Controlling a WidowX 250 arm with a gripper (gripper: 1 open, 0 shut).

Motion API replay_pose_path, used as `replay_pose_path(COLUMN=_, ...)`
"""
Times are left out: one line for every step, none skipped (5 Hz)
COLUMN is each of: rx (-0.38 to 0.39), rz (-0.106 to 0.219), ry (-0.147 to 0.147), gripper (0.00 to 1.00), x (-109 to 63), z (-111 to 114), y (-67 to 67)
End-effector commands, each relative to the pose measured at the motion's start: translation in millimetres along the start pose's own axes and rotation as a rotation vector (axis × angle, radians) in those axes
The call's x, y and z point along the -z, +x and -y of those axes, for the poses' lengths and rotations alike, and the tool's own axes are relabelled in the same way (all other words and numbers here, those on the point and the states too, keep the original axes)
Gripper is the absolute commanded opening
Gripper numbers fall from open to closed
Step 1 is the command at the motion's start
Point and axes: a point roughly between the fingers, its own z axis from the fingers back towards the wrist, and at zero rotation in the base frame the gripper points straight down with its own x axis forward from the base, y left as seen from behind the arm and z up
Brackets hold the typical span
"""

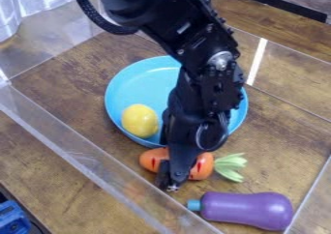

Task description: Put the carrot on the blue tray

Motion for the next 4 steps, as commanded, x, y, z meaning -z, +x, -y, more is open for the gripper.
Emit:
replay_pose_path(rx=-0.017, rz=0.001, ry=-0.003, gripper=1.00, x=8.2, z=1.8, y=6.1)
replay_pose_path(rx=-0.018, rz=0.001, ry=0.001, gripper=1.00, x=9.4, z=-0.3, y=7.3)
replay_pose_path(rx=-0.019, rz=0.002, ry=0.005, gripper=1.00, x=10.8, z=-3.0, y=8.7)
replay_pose_path(rx=-0.023, rz=0.001, ry=0.005, gripper=1.00, x=11.4, z=-4.2, y=8.8)
